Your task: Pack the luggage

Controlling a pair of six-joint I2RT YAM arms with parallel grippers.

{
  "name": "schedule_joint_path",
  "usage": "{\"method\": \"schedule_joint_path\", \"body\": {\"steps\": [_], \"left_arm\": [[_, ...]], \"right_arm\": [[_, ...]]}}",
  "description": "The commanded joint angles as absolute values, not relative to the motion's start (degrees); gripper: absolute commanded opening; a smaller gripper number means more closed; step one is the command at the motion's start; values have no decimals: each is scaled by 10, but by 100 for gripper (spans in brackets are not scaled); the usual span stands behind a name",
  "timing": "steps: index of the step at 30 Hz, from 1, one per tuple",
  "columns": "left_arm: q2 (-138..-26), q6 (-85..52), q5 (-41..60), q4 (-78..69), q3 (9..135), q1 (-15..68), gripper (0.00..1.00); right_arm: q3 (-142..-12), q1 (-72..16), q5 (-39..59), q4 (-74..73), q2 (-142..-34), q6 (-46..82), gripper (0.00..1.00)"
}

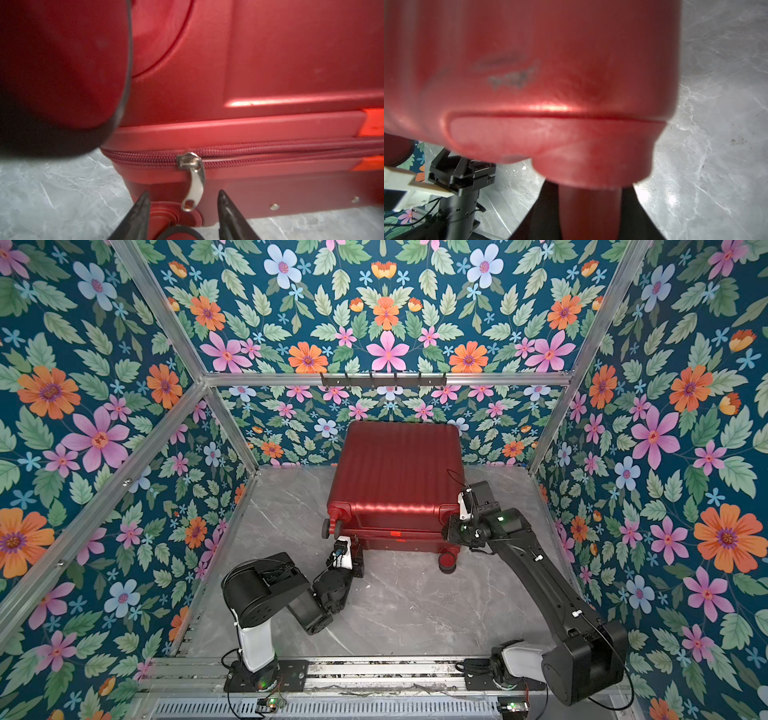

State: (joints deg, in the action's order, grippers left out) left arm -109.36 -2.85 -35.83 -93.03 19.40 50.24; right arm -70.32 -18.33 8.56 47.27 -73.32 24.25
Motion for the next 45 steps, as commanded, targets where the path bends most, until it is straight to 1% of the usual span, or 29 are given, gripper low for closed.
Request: {"method": "schedule_joint_path", "body": {"steps": [1, 9, 14, 20, 22, 26, 30, 33, 35, 45], "left_arm": [[-1102, -42, -346, -962, 201, 495, 48], [-1113, -58, -345, -962, 204, 485, 47], [-1119, -52, -342, -962, 216, 482, 51], [-1129, -54, -347, -962, 229, 479, 48], [-1130, -54, -346, -962, 232, 478, 45], [-1127, -48, -340, -962, 236, 476, 34], [-1117, -46, -327, -962, 229, 470, 25], [-1106, -50, -316, -962, 217, 465, 16], [-1100, -53, -305, -962, 207, 460, 12], [-1086, -46, -246, -962, 197, 444, 8]], "right_arm": [[-704, -186, 112, 444, -726, 209, 0], [-704, -186, 113, 442, -727, 210, 0], [-704, -185, 113, 442, -727, 211, 0], [-703, -186, 113, 445, -724, 210, 0], [-703, -186, 113, 445, -724, 210, 0], [-702, -186, 114, 444, -724, 211, 0], [-701, -186, 114, 443, -725, 211, 0], [-702, -186, 115, 443, -726, 212, 0], [-702, -186, 115, 442, -727, 211, 0], [-704, -186, 114, 445, -728, 210, 0]]}}
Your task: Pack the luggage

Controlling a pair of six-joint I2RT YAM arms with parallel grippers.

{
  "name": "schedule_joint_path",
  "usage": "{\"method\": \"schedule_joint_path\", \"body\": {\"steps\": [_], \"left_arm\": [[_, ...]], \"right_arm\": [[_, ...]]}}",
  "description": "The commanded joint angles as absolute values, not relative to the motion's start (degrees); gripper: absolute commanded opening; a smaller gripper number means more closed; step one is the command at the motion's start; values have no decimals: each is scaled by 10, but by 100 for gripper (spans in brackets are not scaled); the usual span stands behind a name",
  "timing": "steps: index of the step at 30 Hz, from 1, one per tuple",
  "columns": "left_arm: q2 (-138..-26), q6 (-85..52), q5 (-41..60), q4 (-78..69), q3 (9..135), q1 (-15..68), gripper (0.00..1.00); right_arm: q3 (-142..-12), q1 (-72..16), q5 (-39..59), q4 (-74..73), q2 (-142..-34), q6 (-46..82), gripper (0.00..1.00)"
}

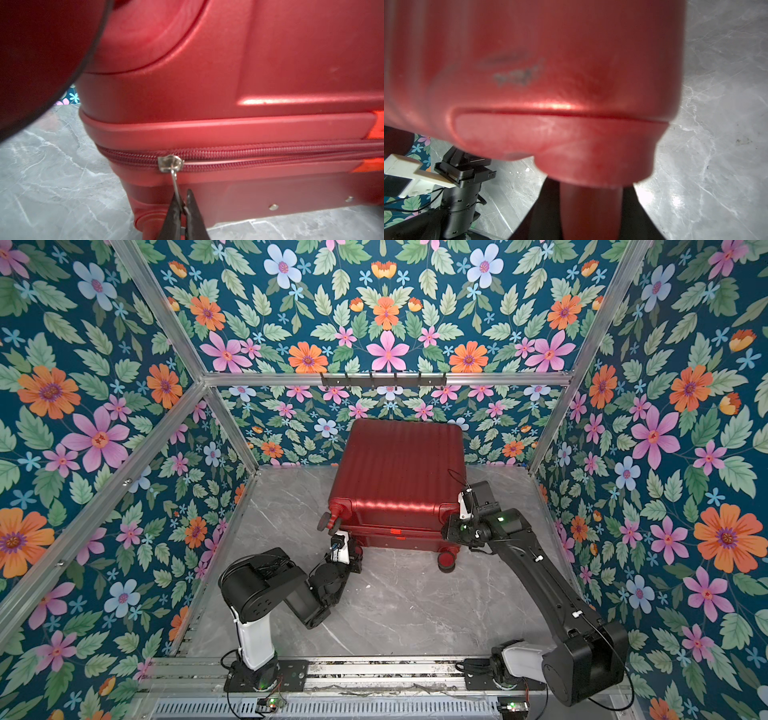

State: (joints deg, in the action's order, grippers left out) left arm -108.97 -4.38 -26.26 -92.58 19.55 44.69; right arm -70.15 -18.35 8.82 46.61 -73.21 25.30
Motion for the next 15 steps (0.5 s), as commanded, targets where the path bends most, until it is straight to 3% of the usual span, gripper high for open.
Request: {"method": "schedule_joint_path", "body": {"steps": [1, 7, 15], "left_arm": [[-1086, -45, -239, -962, 196, 442, 8], [-1081, -46, -229, -962, 191, 433, 7], [-1080, -54, -229, -962, 194, 420, 16]], "right_arm": [[-704, -186, 114, 445, -727, 210, 0], [-704, -186, 113, 447, -725, 209, 0], [-706, -186, 114, 447, -727, 210, 0]]}}
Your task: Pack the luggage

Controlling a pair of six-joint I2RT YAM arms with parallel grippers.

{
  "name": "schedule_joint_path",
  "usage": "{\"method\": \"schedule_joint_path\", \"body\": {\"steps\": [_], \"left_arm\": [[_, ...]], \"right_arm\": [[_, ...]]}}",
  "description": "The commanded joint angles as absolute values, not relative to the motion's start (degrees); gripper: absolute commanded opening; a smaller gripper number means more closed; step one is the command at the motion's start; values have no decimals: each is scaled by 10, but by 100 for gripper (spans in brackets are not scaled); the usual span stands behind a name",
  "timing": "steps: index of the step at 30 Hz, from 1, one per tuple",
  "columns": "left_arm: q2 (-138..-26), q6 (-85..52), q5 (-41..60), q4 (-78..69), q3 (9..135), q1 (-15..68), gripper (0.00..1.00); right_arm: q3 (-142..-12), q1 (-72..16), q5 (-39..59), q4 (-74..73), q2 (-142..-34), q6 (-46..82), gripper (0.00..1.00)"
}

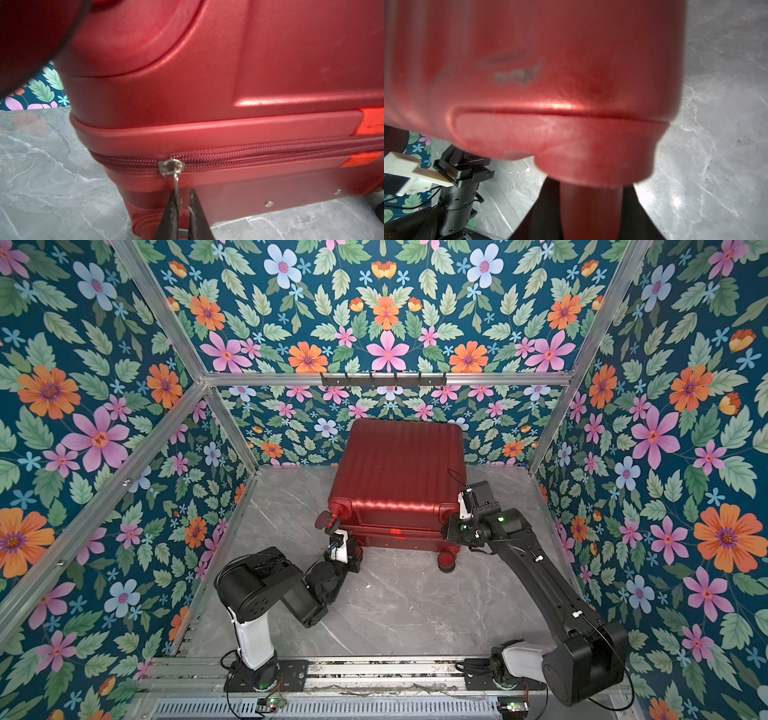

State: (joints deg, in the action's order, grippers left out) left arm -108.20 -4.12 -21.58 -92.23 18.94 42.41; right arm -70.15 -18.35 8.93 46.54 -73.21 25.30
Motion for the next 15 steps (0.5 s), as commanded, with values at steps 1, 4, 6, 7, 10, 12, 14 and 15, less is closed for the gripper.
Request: {"method": "schedule_joint_path", "body": {"steps": [1, 4, 6, 7, 10, 12, 14, 15], "left_arm": [[-1082, -54, -229, -962, 195, 418, 17], [-1085, -56, -227, -962, 199, 416, 18], [-1086, -56, -226, -962, 202, 414, 18], [-1086, -54, -225, -962, 204, 414, 18], [-1086, -49, -222, -962, 208, 413, 17], [-1086, -45, -216, -962, 211, 413, 15], [-1084, -42, -211, -962, 213, 413, 12], [-1084, -41, -209, -962, 213, 412, 11]], "right_arm": [[-707, -186, 114, 447, -727, 209, 0], [-707, -186, 114, 449, -728, 210, 0], [-706, -185, 114, 449, -728, 210, 0], [-707, -186, 114, 450, -729, 210, 0], [-707, -186, 114, 450, -728, 210, 0], [-706, -186, 113, 451, -727, 211, 0], [-707, -186, 113, 451, -728, 211, 0], [-706, -186, 113, 451, -728, 211, 0]]}}
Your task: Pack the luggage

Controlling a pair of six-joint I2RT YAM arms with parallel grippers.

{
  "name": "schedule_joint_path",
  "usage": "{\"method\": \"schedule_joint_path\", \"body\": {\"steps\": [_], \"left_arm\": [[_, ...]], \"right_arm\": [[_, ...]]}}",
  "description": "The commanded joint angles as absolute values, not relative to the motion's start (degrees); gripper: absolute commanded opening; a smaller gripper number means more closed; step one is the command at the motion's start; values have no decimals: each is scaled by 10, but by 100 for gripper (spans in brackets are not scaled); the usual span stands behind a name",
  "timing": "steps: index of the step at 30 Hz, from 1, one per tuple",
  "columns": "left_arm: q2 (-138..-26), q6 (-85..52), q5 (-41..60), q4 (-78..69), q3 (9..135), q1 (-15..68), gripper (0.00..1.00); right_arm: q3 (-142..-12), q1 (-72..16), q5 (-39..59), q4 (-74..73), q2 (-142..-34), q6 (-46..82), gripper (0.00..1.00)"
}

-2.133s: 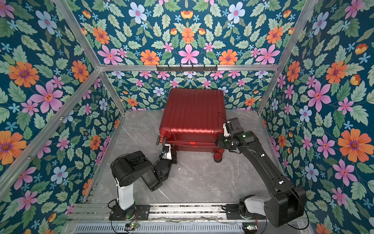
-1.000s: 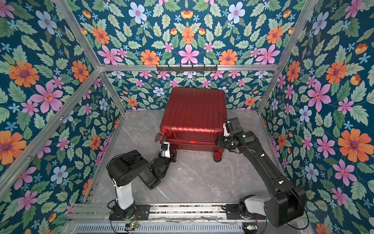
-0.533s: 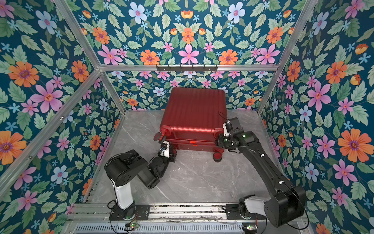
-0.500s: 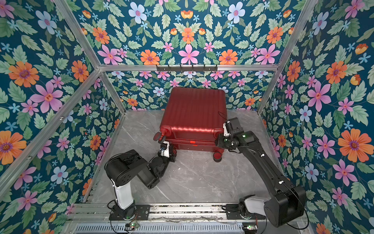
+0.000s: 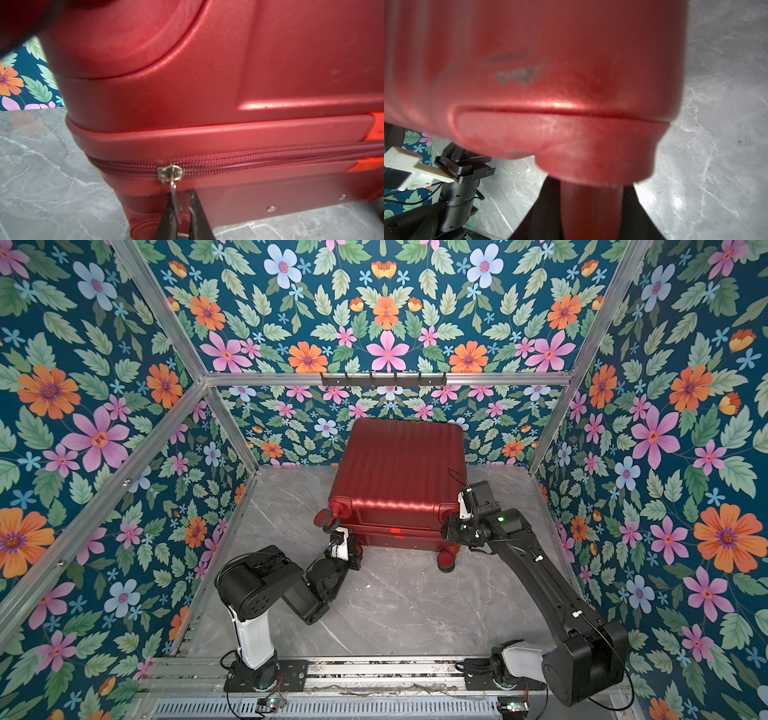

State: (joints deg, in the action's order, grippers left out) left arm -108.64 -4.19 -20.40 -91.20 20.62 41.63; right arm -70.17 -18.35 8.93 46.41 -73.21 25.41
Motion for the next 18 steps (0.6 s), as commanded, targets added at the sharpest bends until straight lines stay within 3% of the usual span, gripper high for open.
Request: {"method": "schedule_joint_path", "body": {"steps": [1, 8, 18], "left_arm": [[-1083, -40, -205, -962, 213, 412, 9], [-1068, -33, -159, -961, 200, 413, 0], [-1046, -43, -77, -959, 180, 416, 0]], "right_arm": [[-707, -186, 113, 452, -728, 211, 0], [-704, -186, 112, 451, -730, 211, 0], [-704, -186, 122, 444, -737, 216, 0]]}}
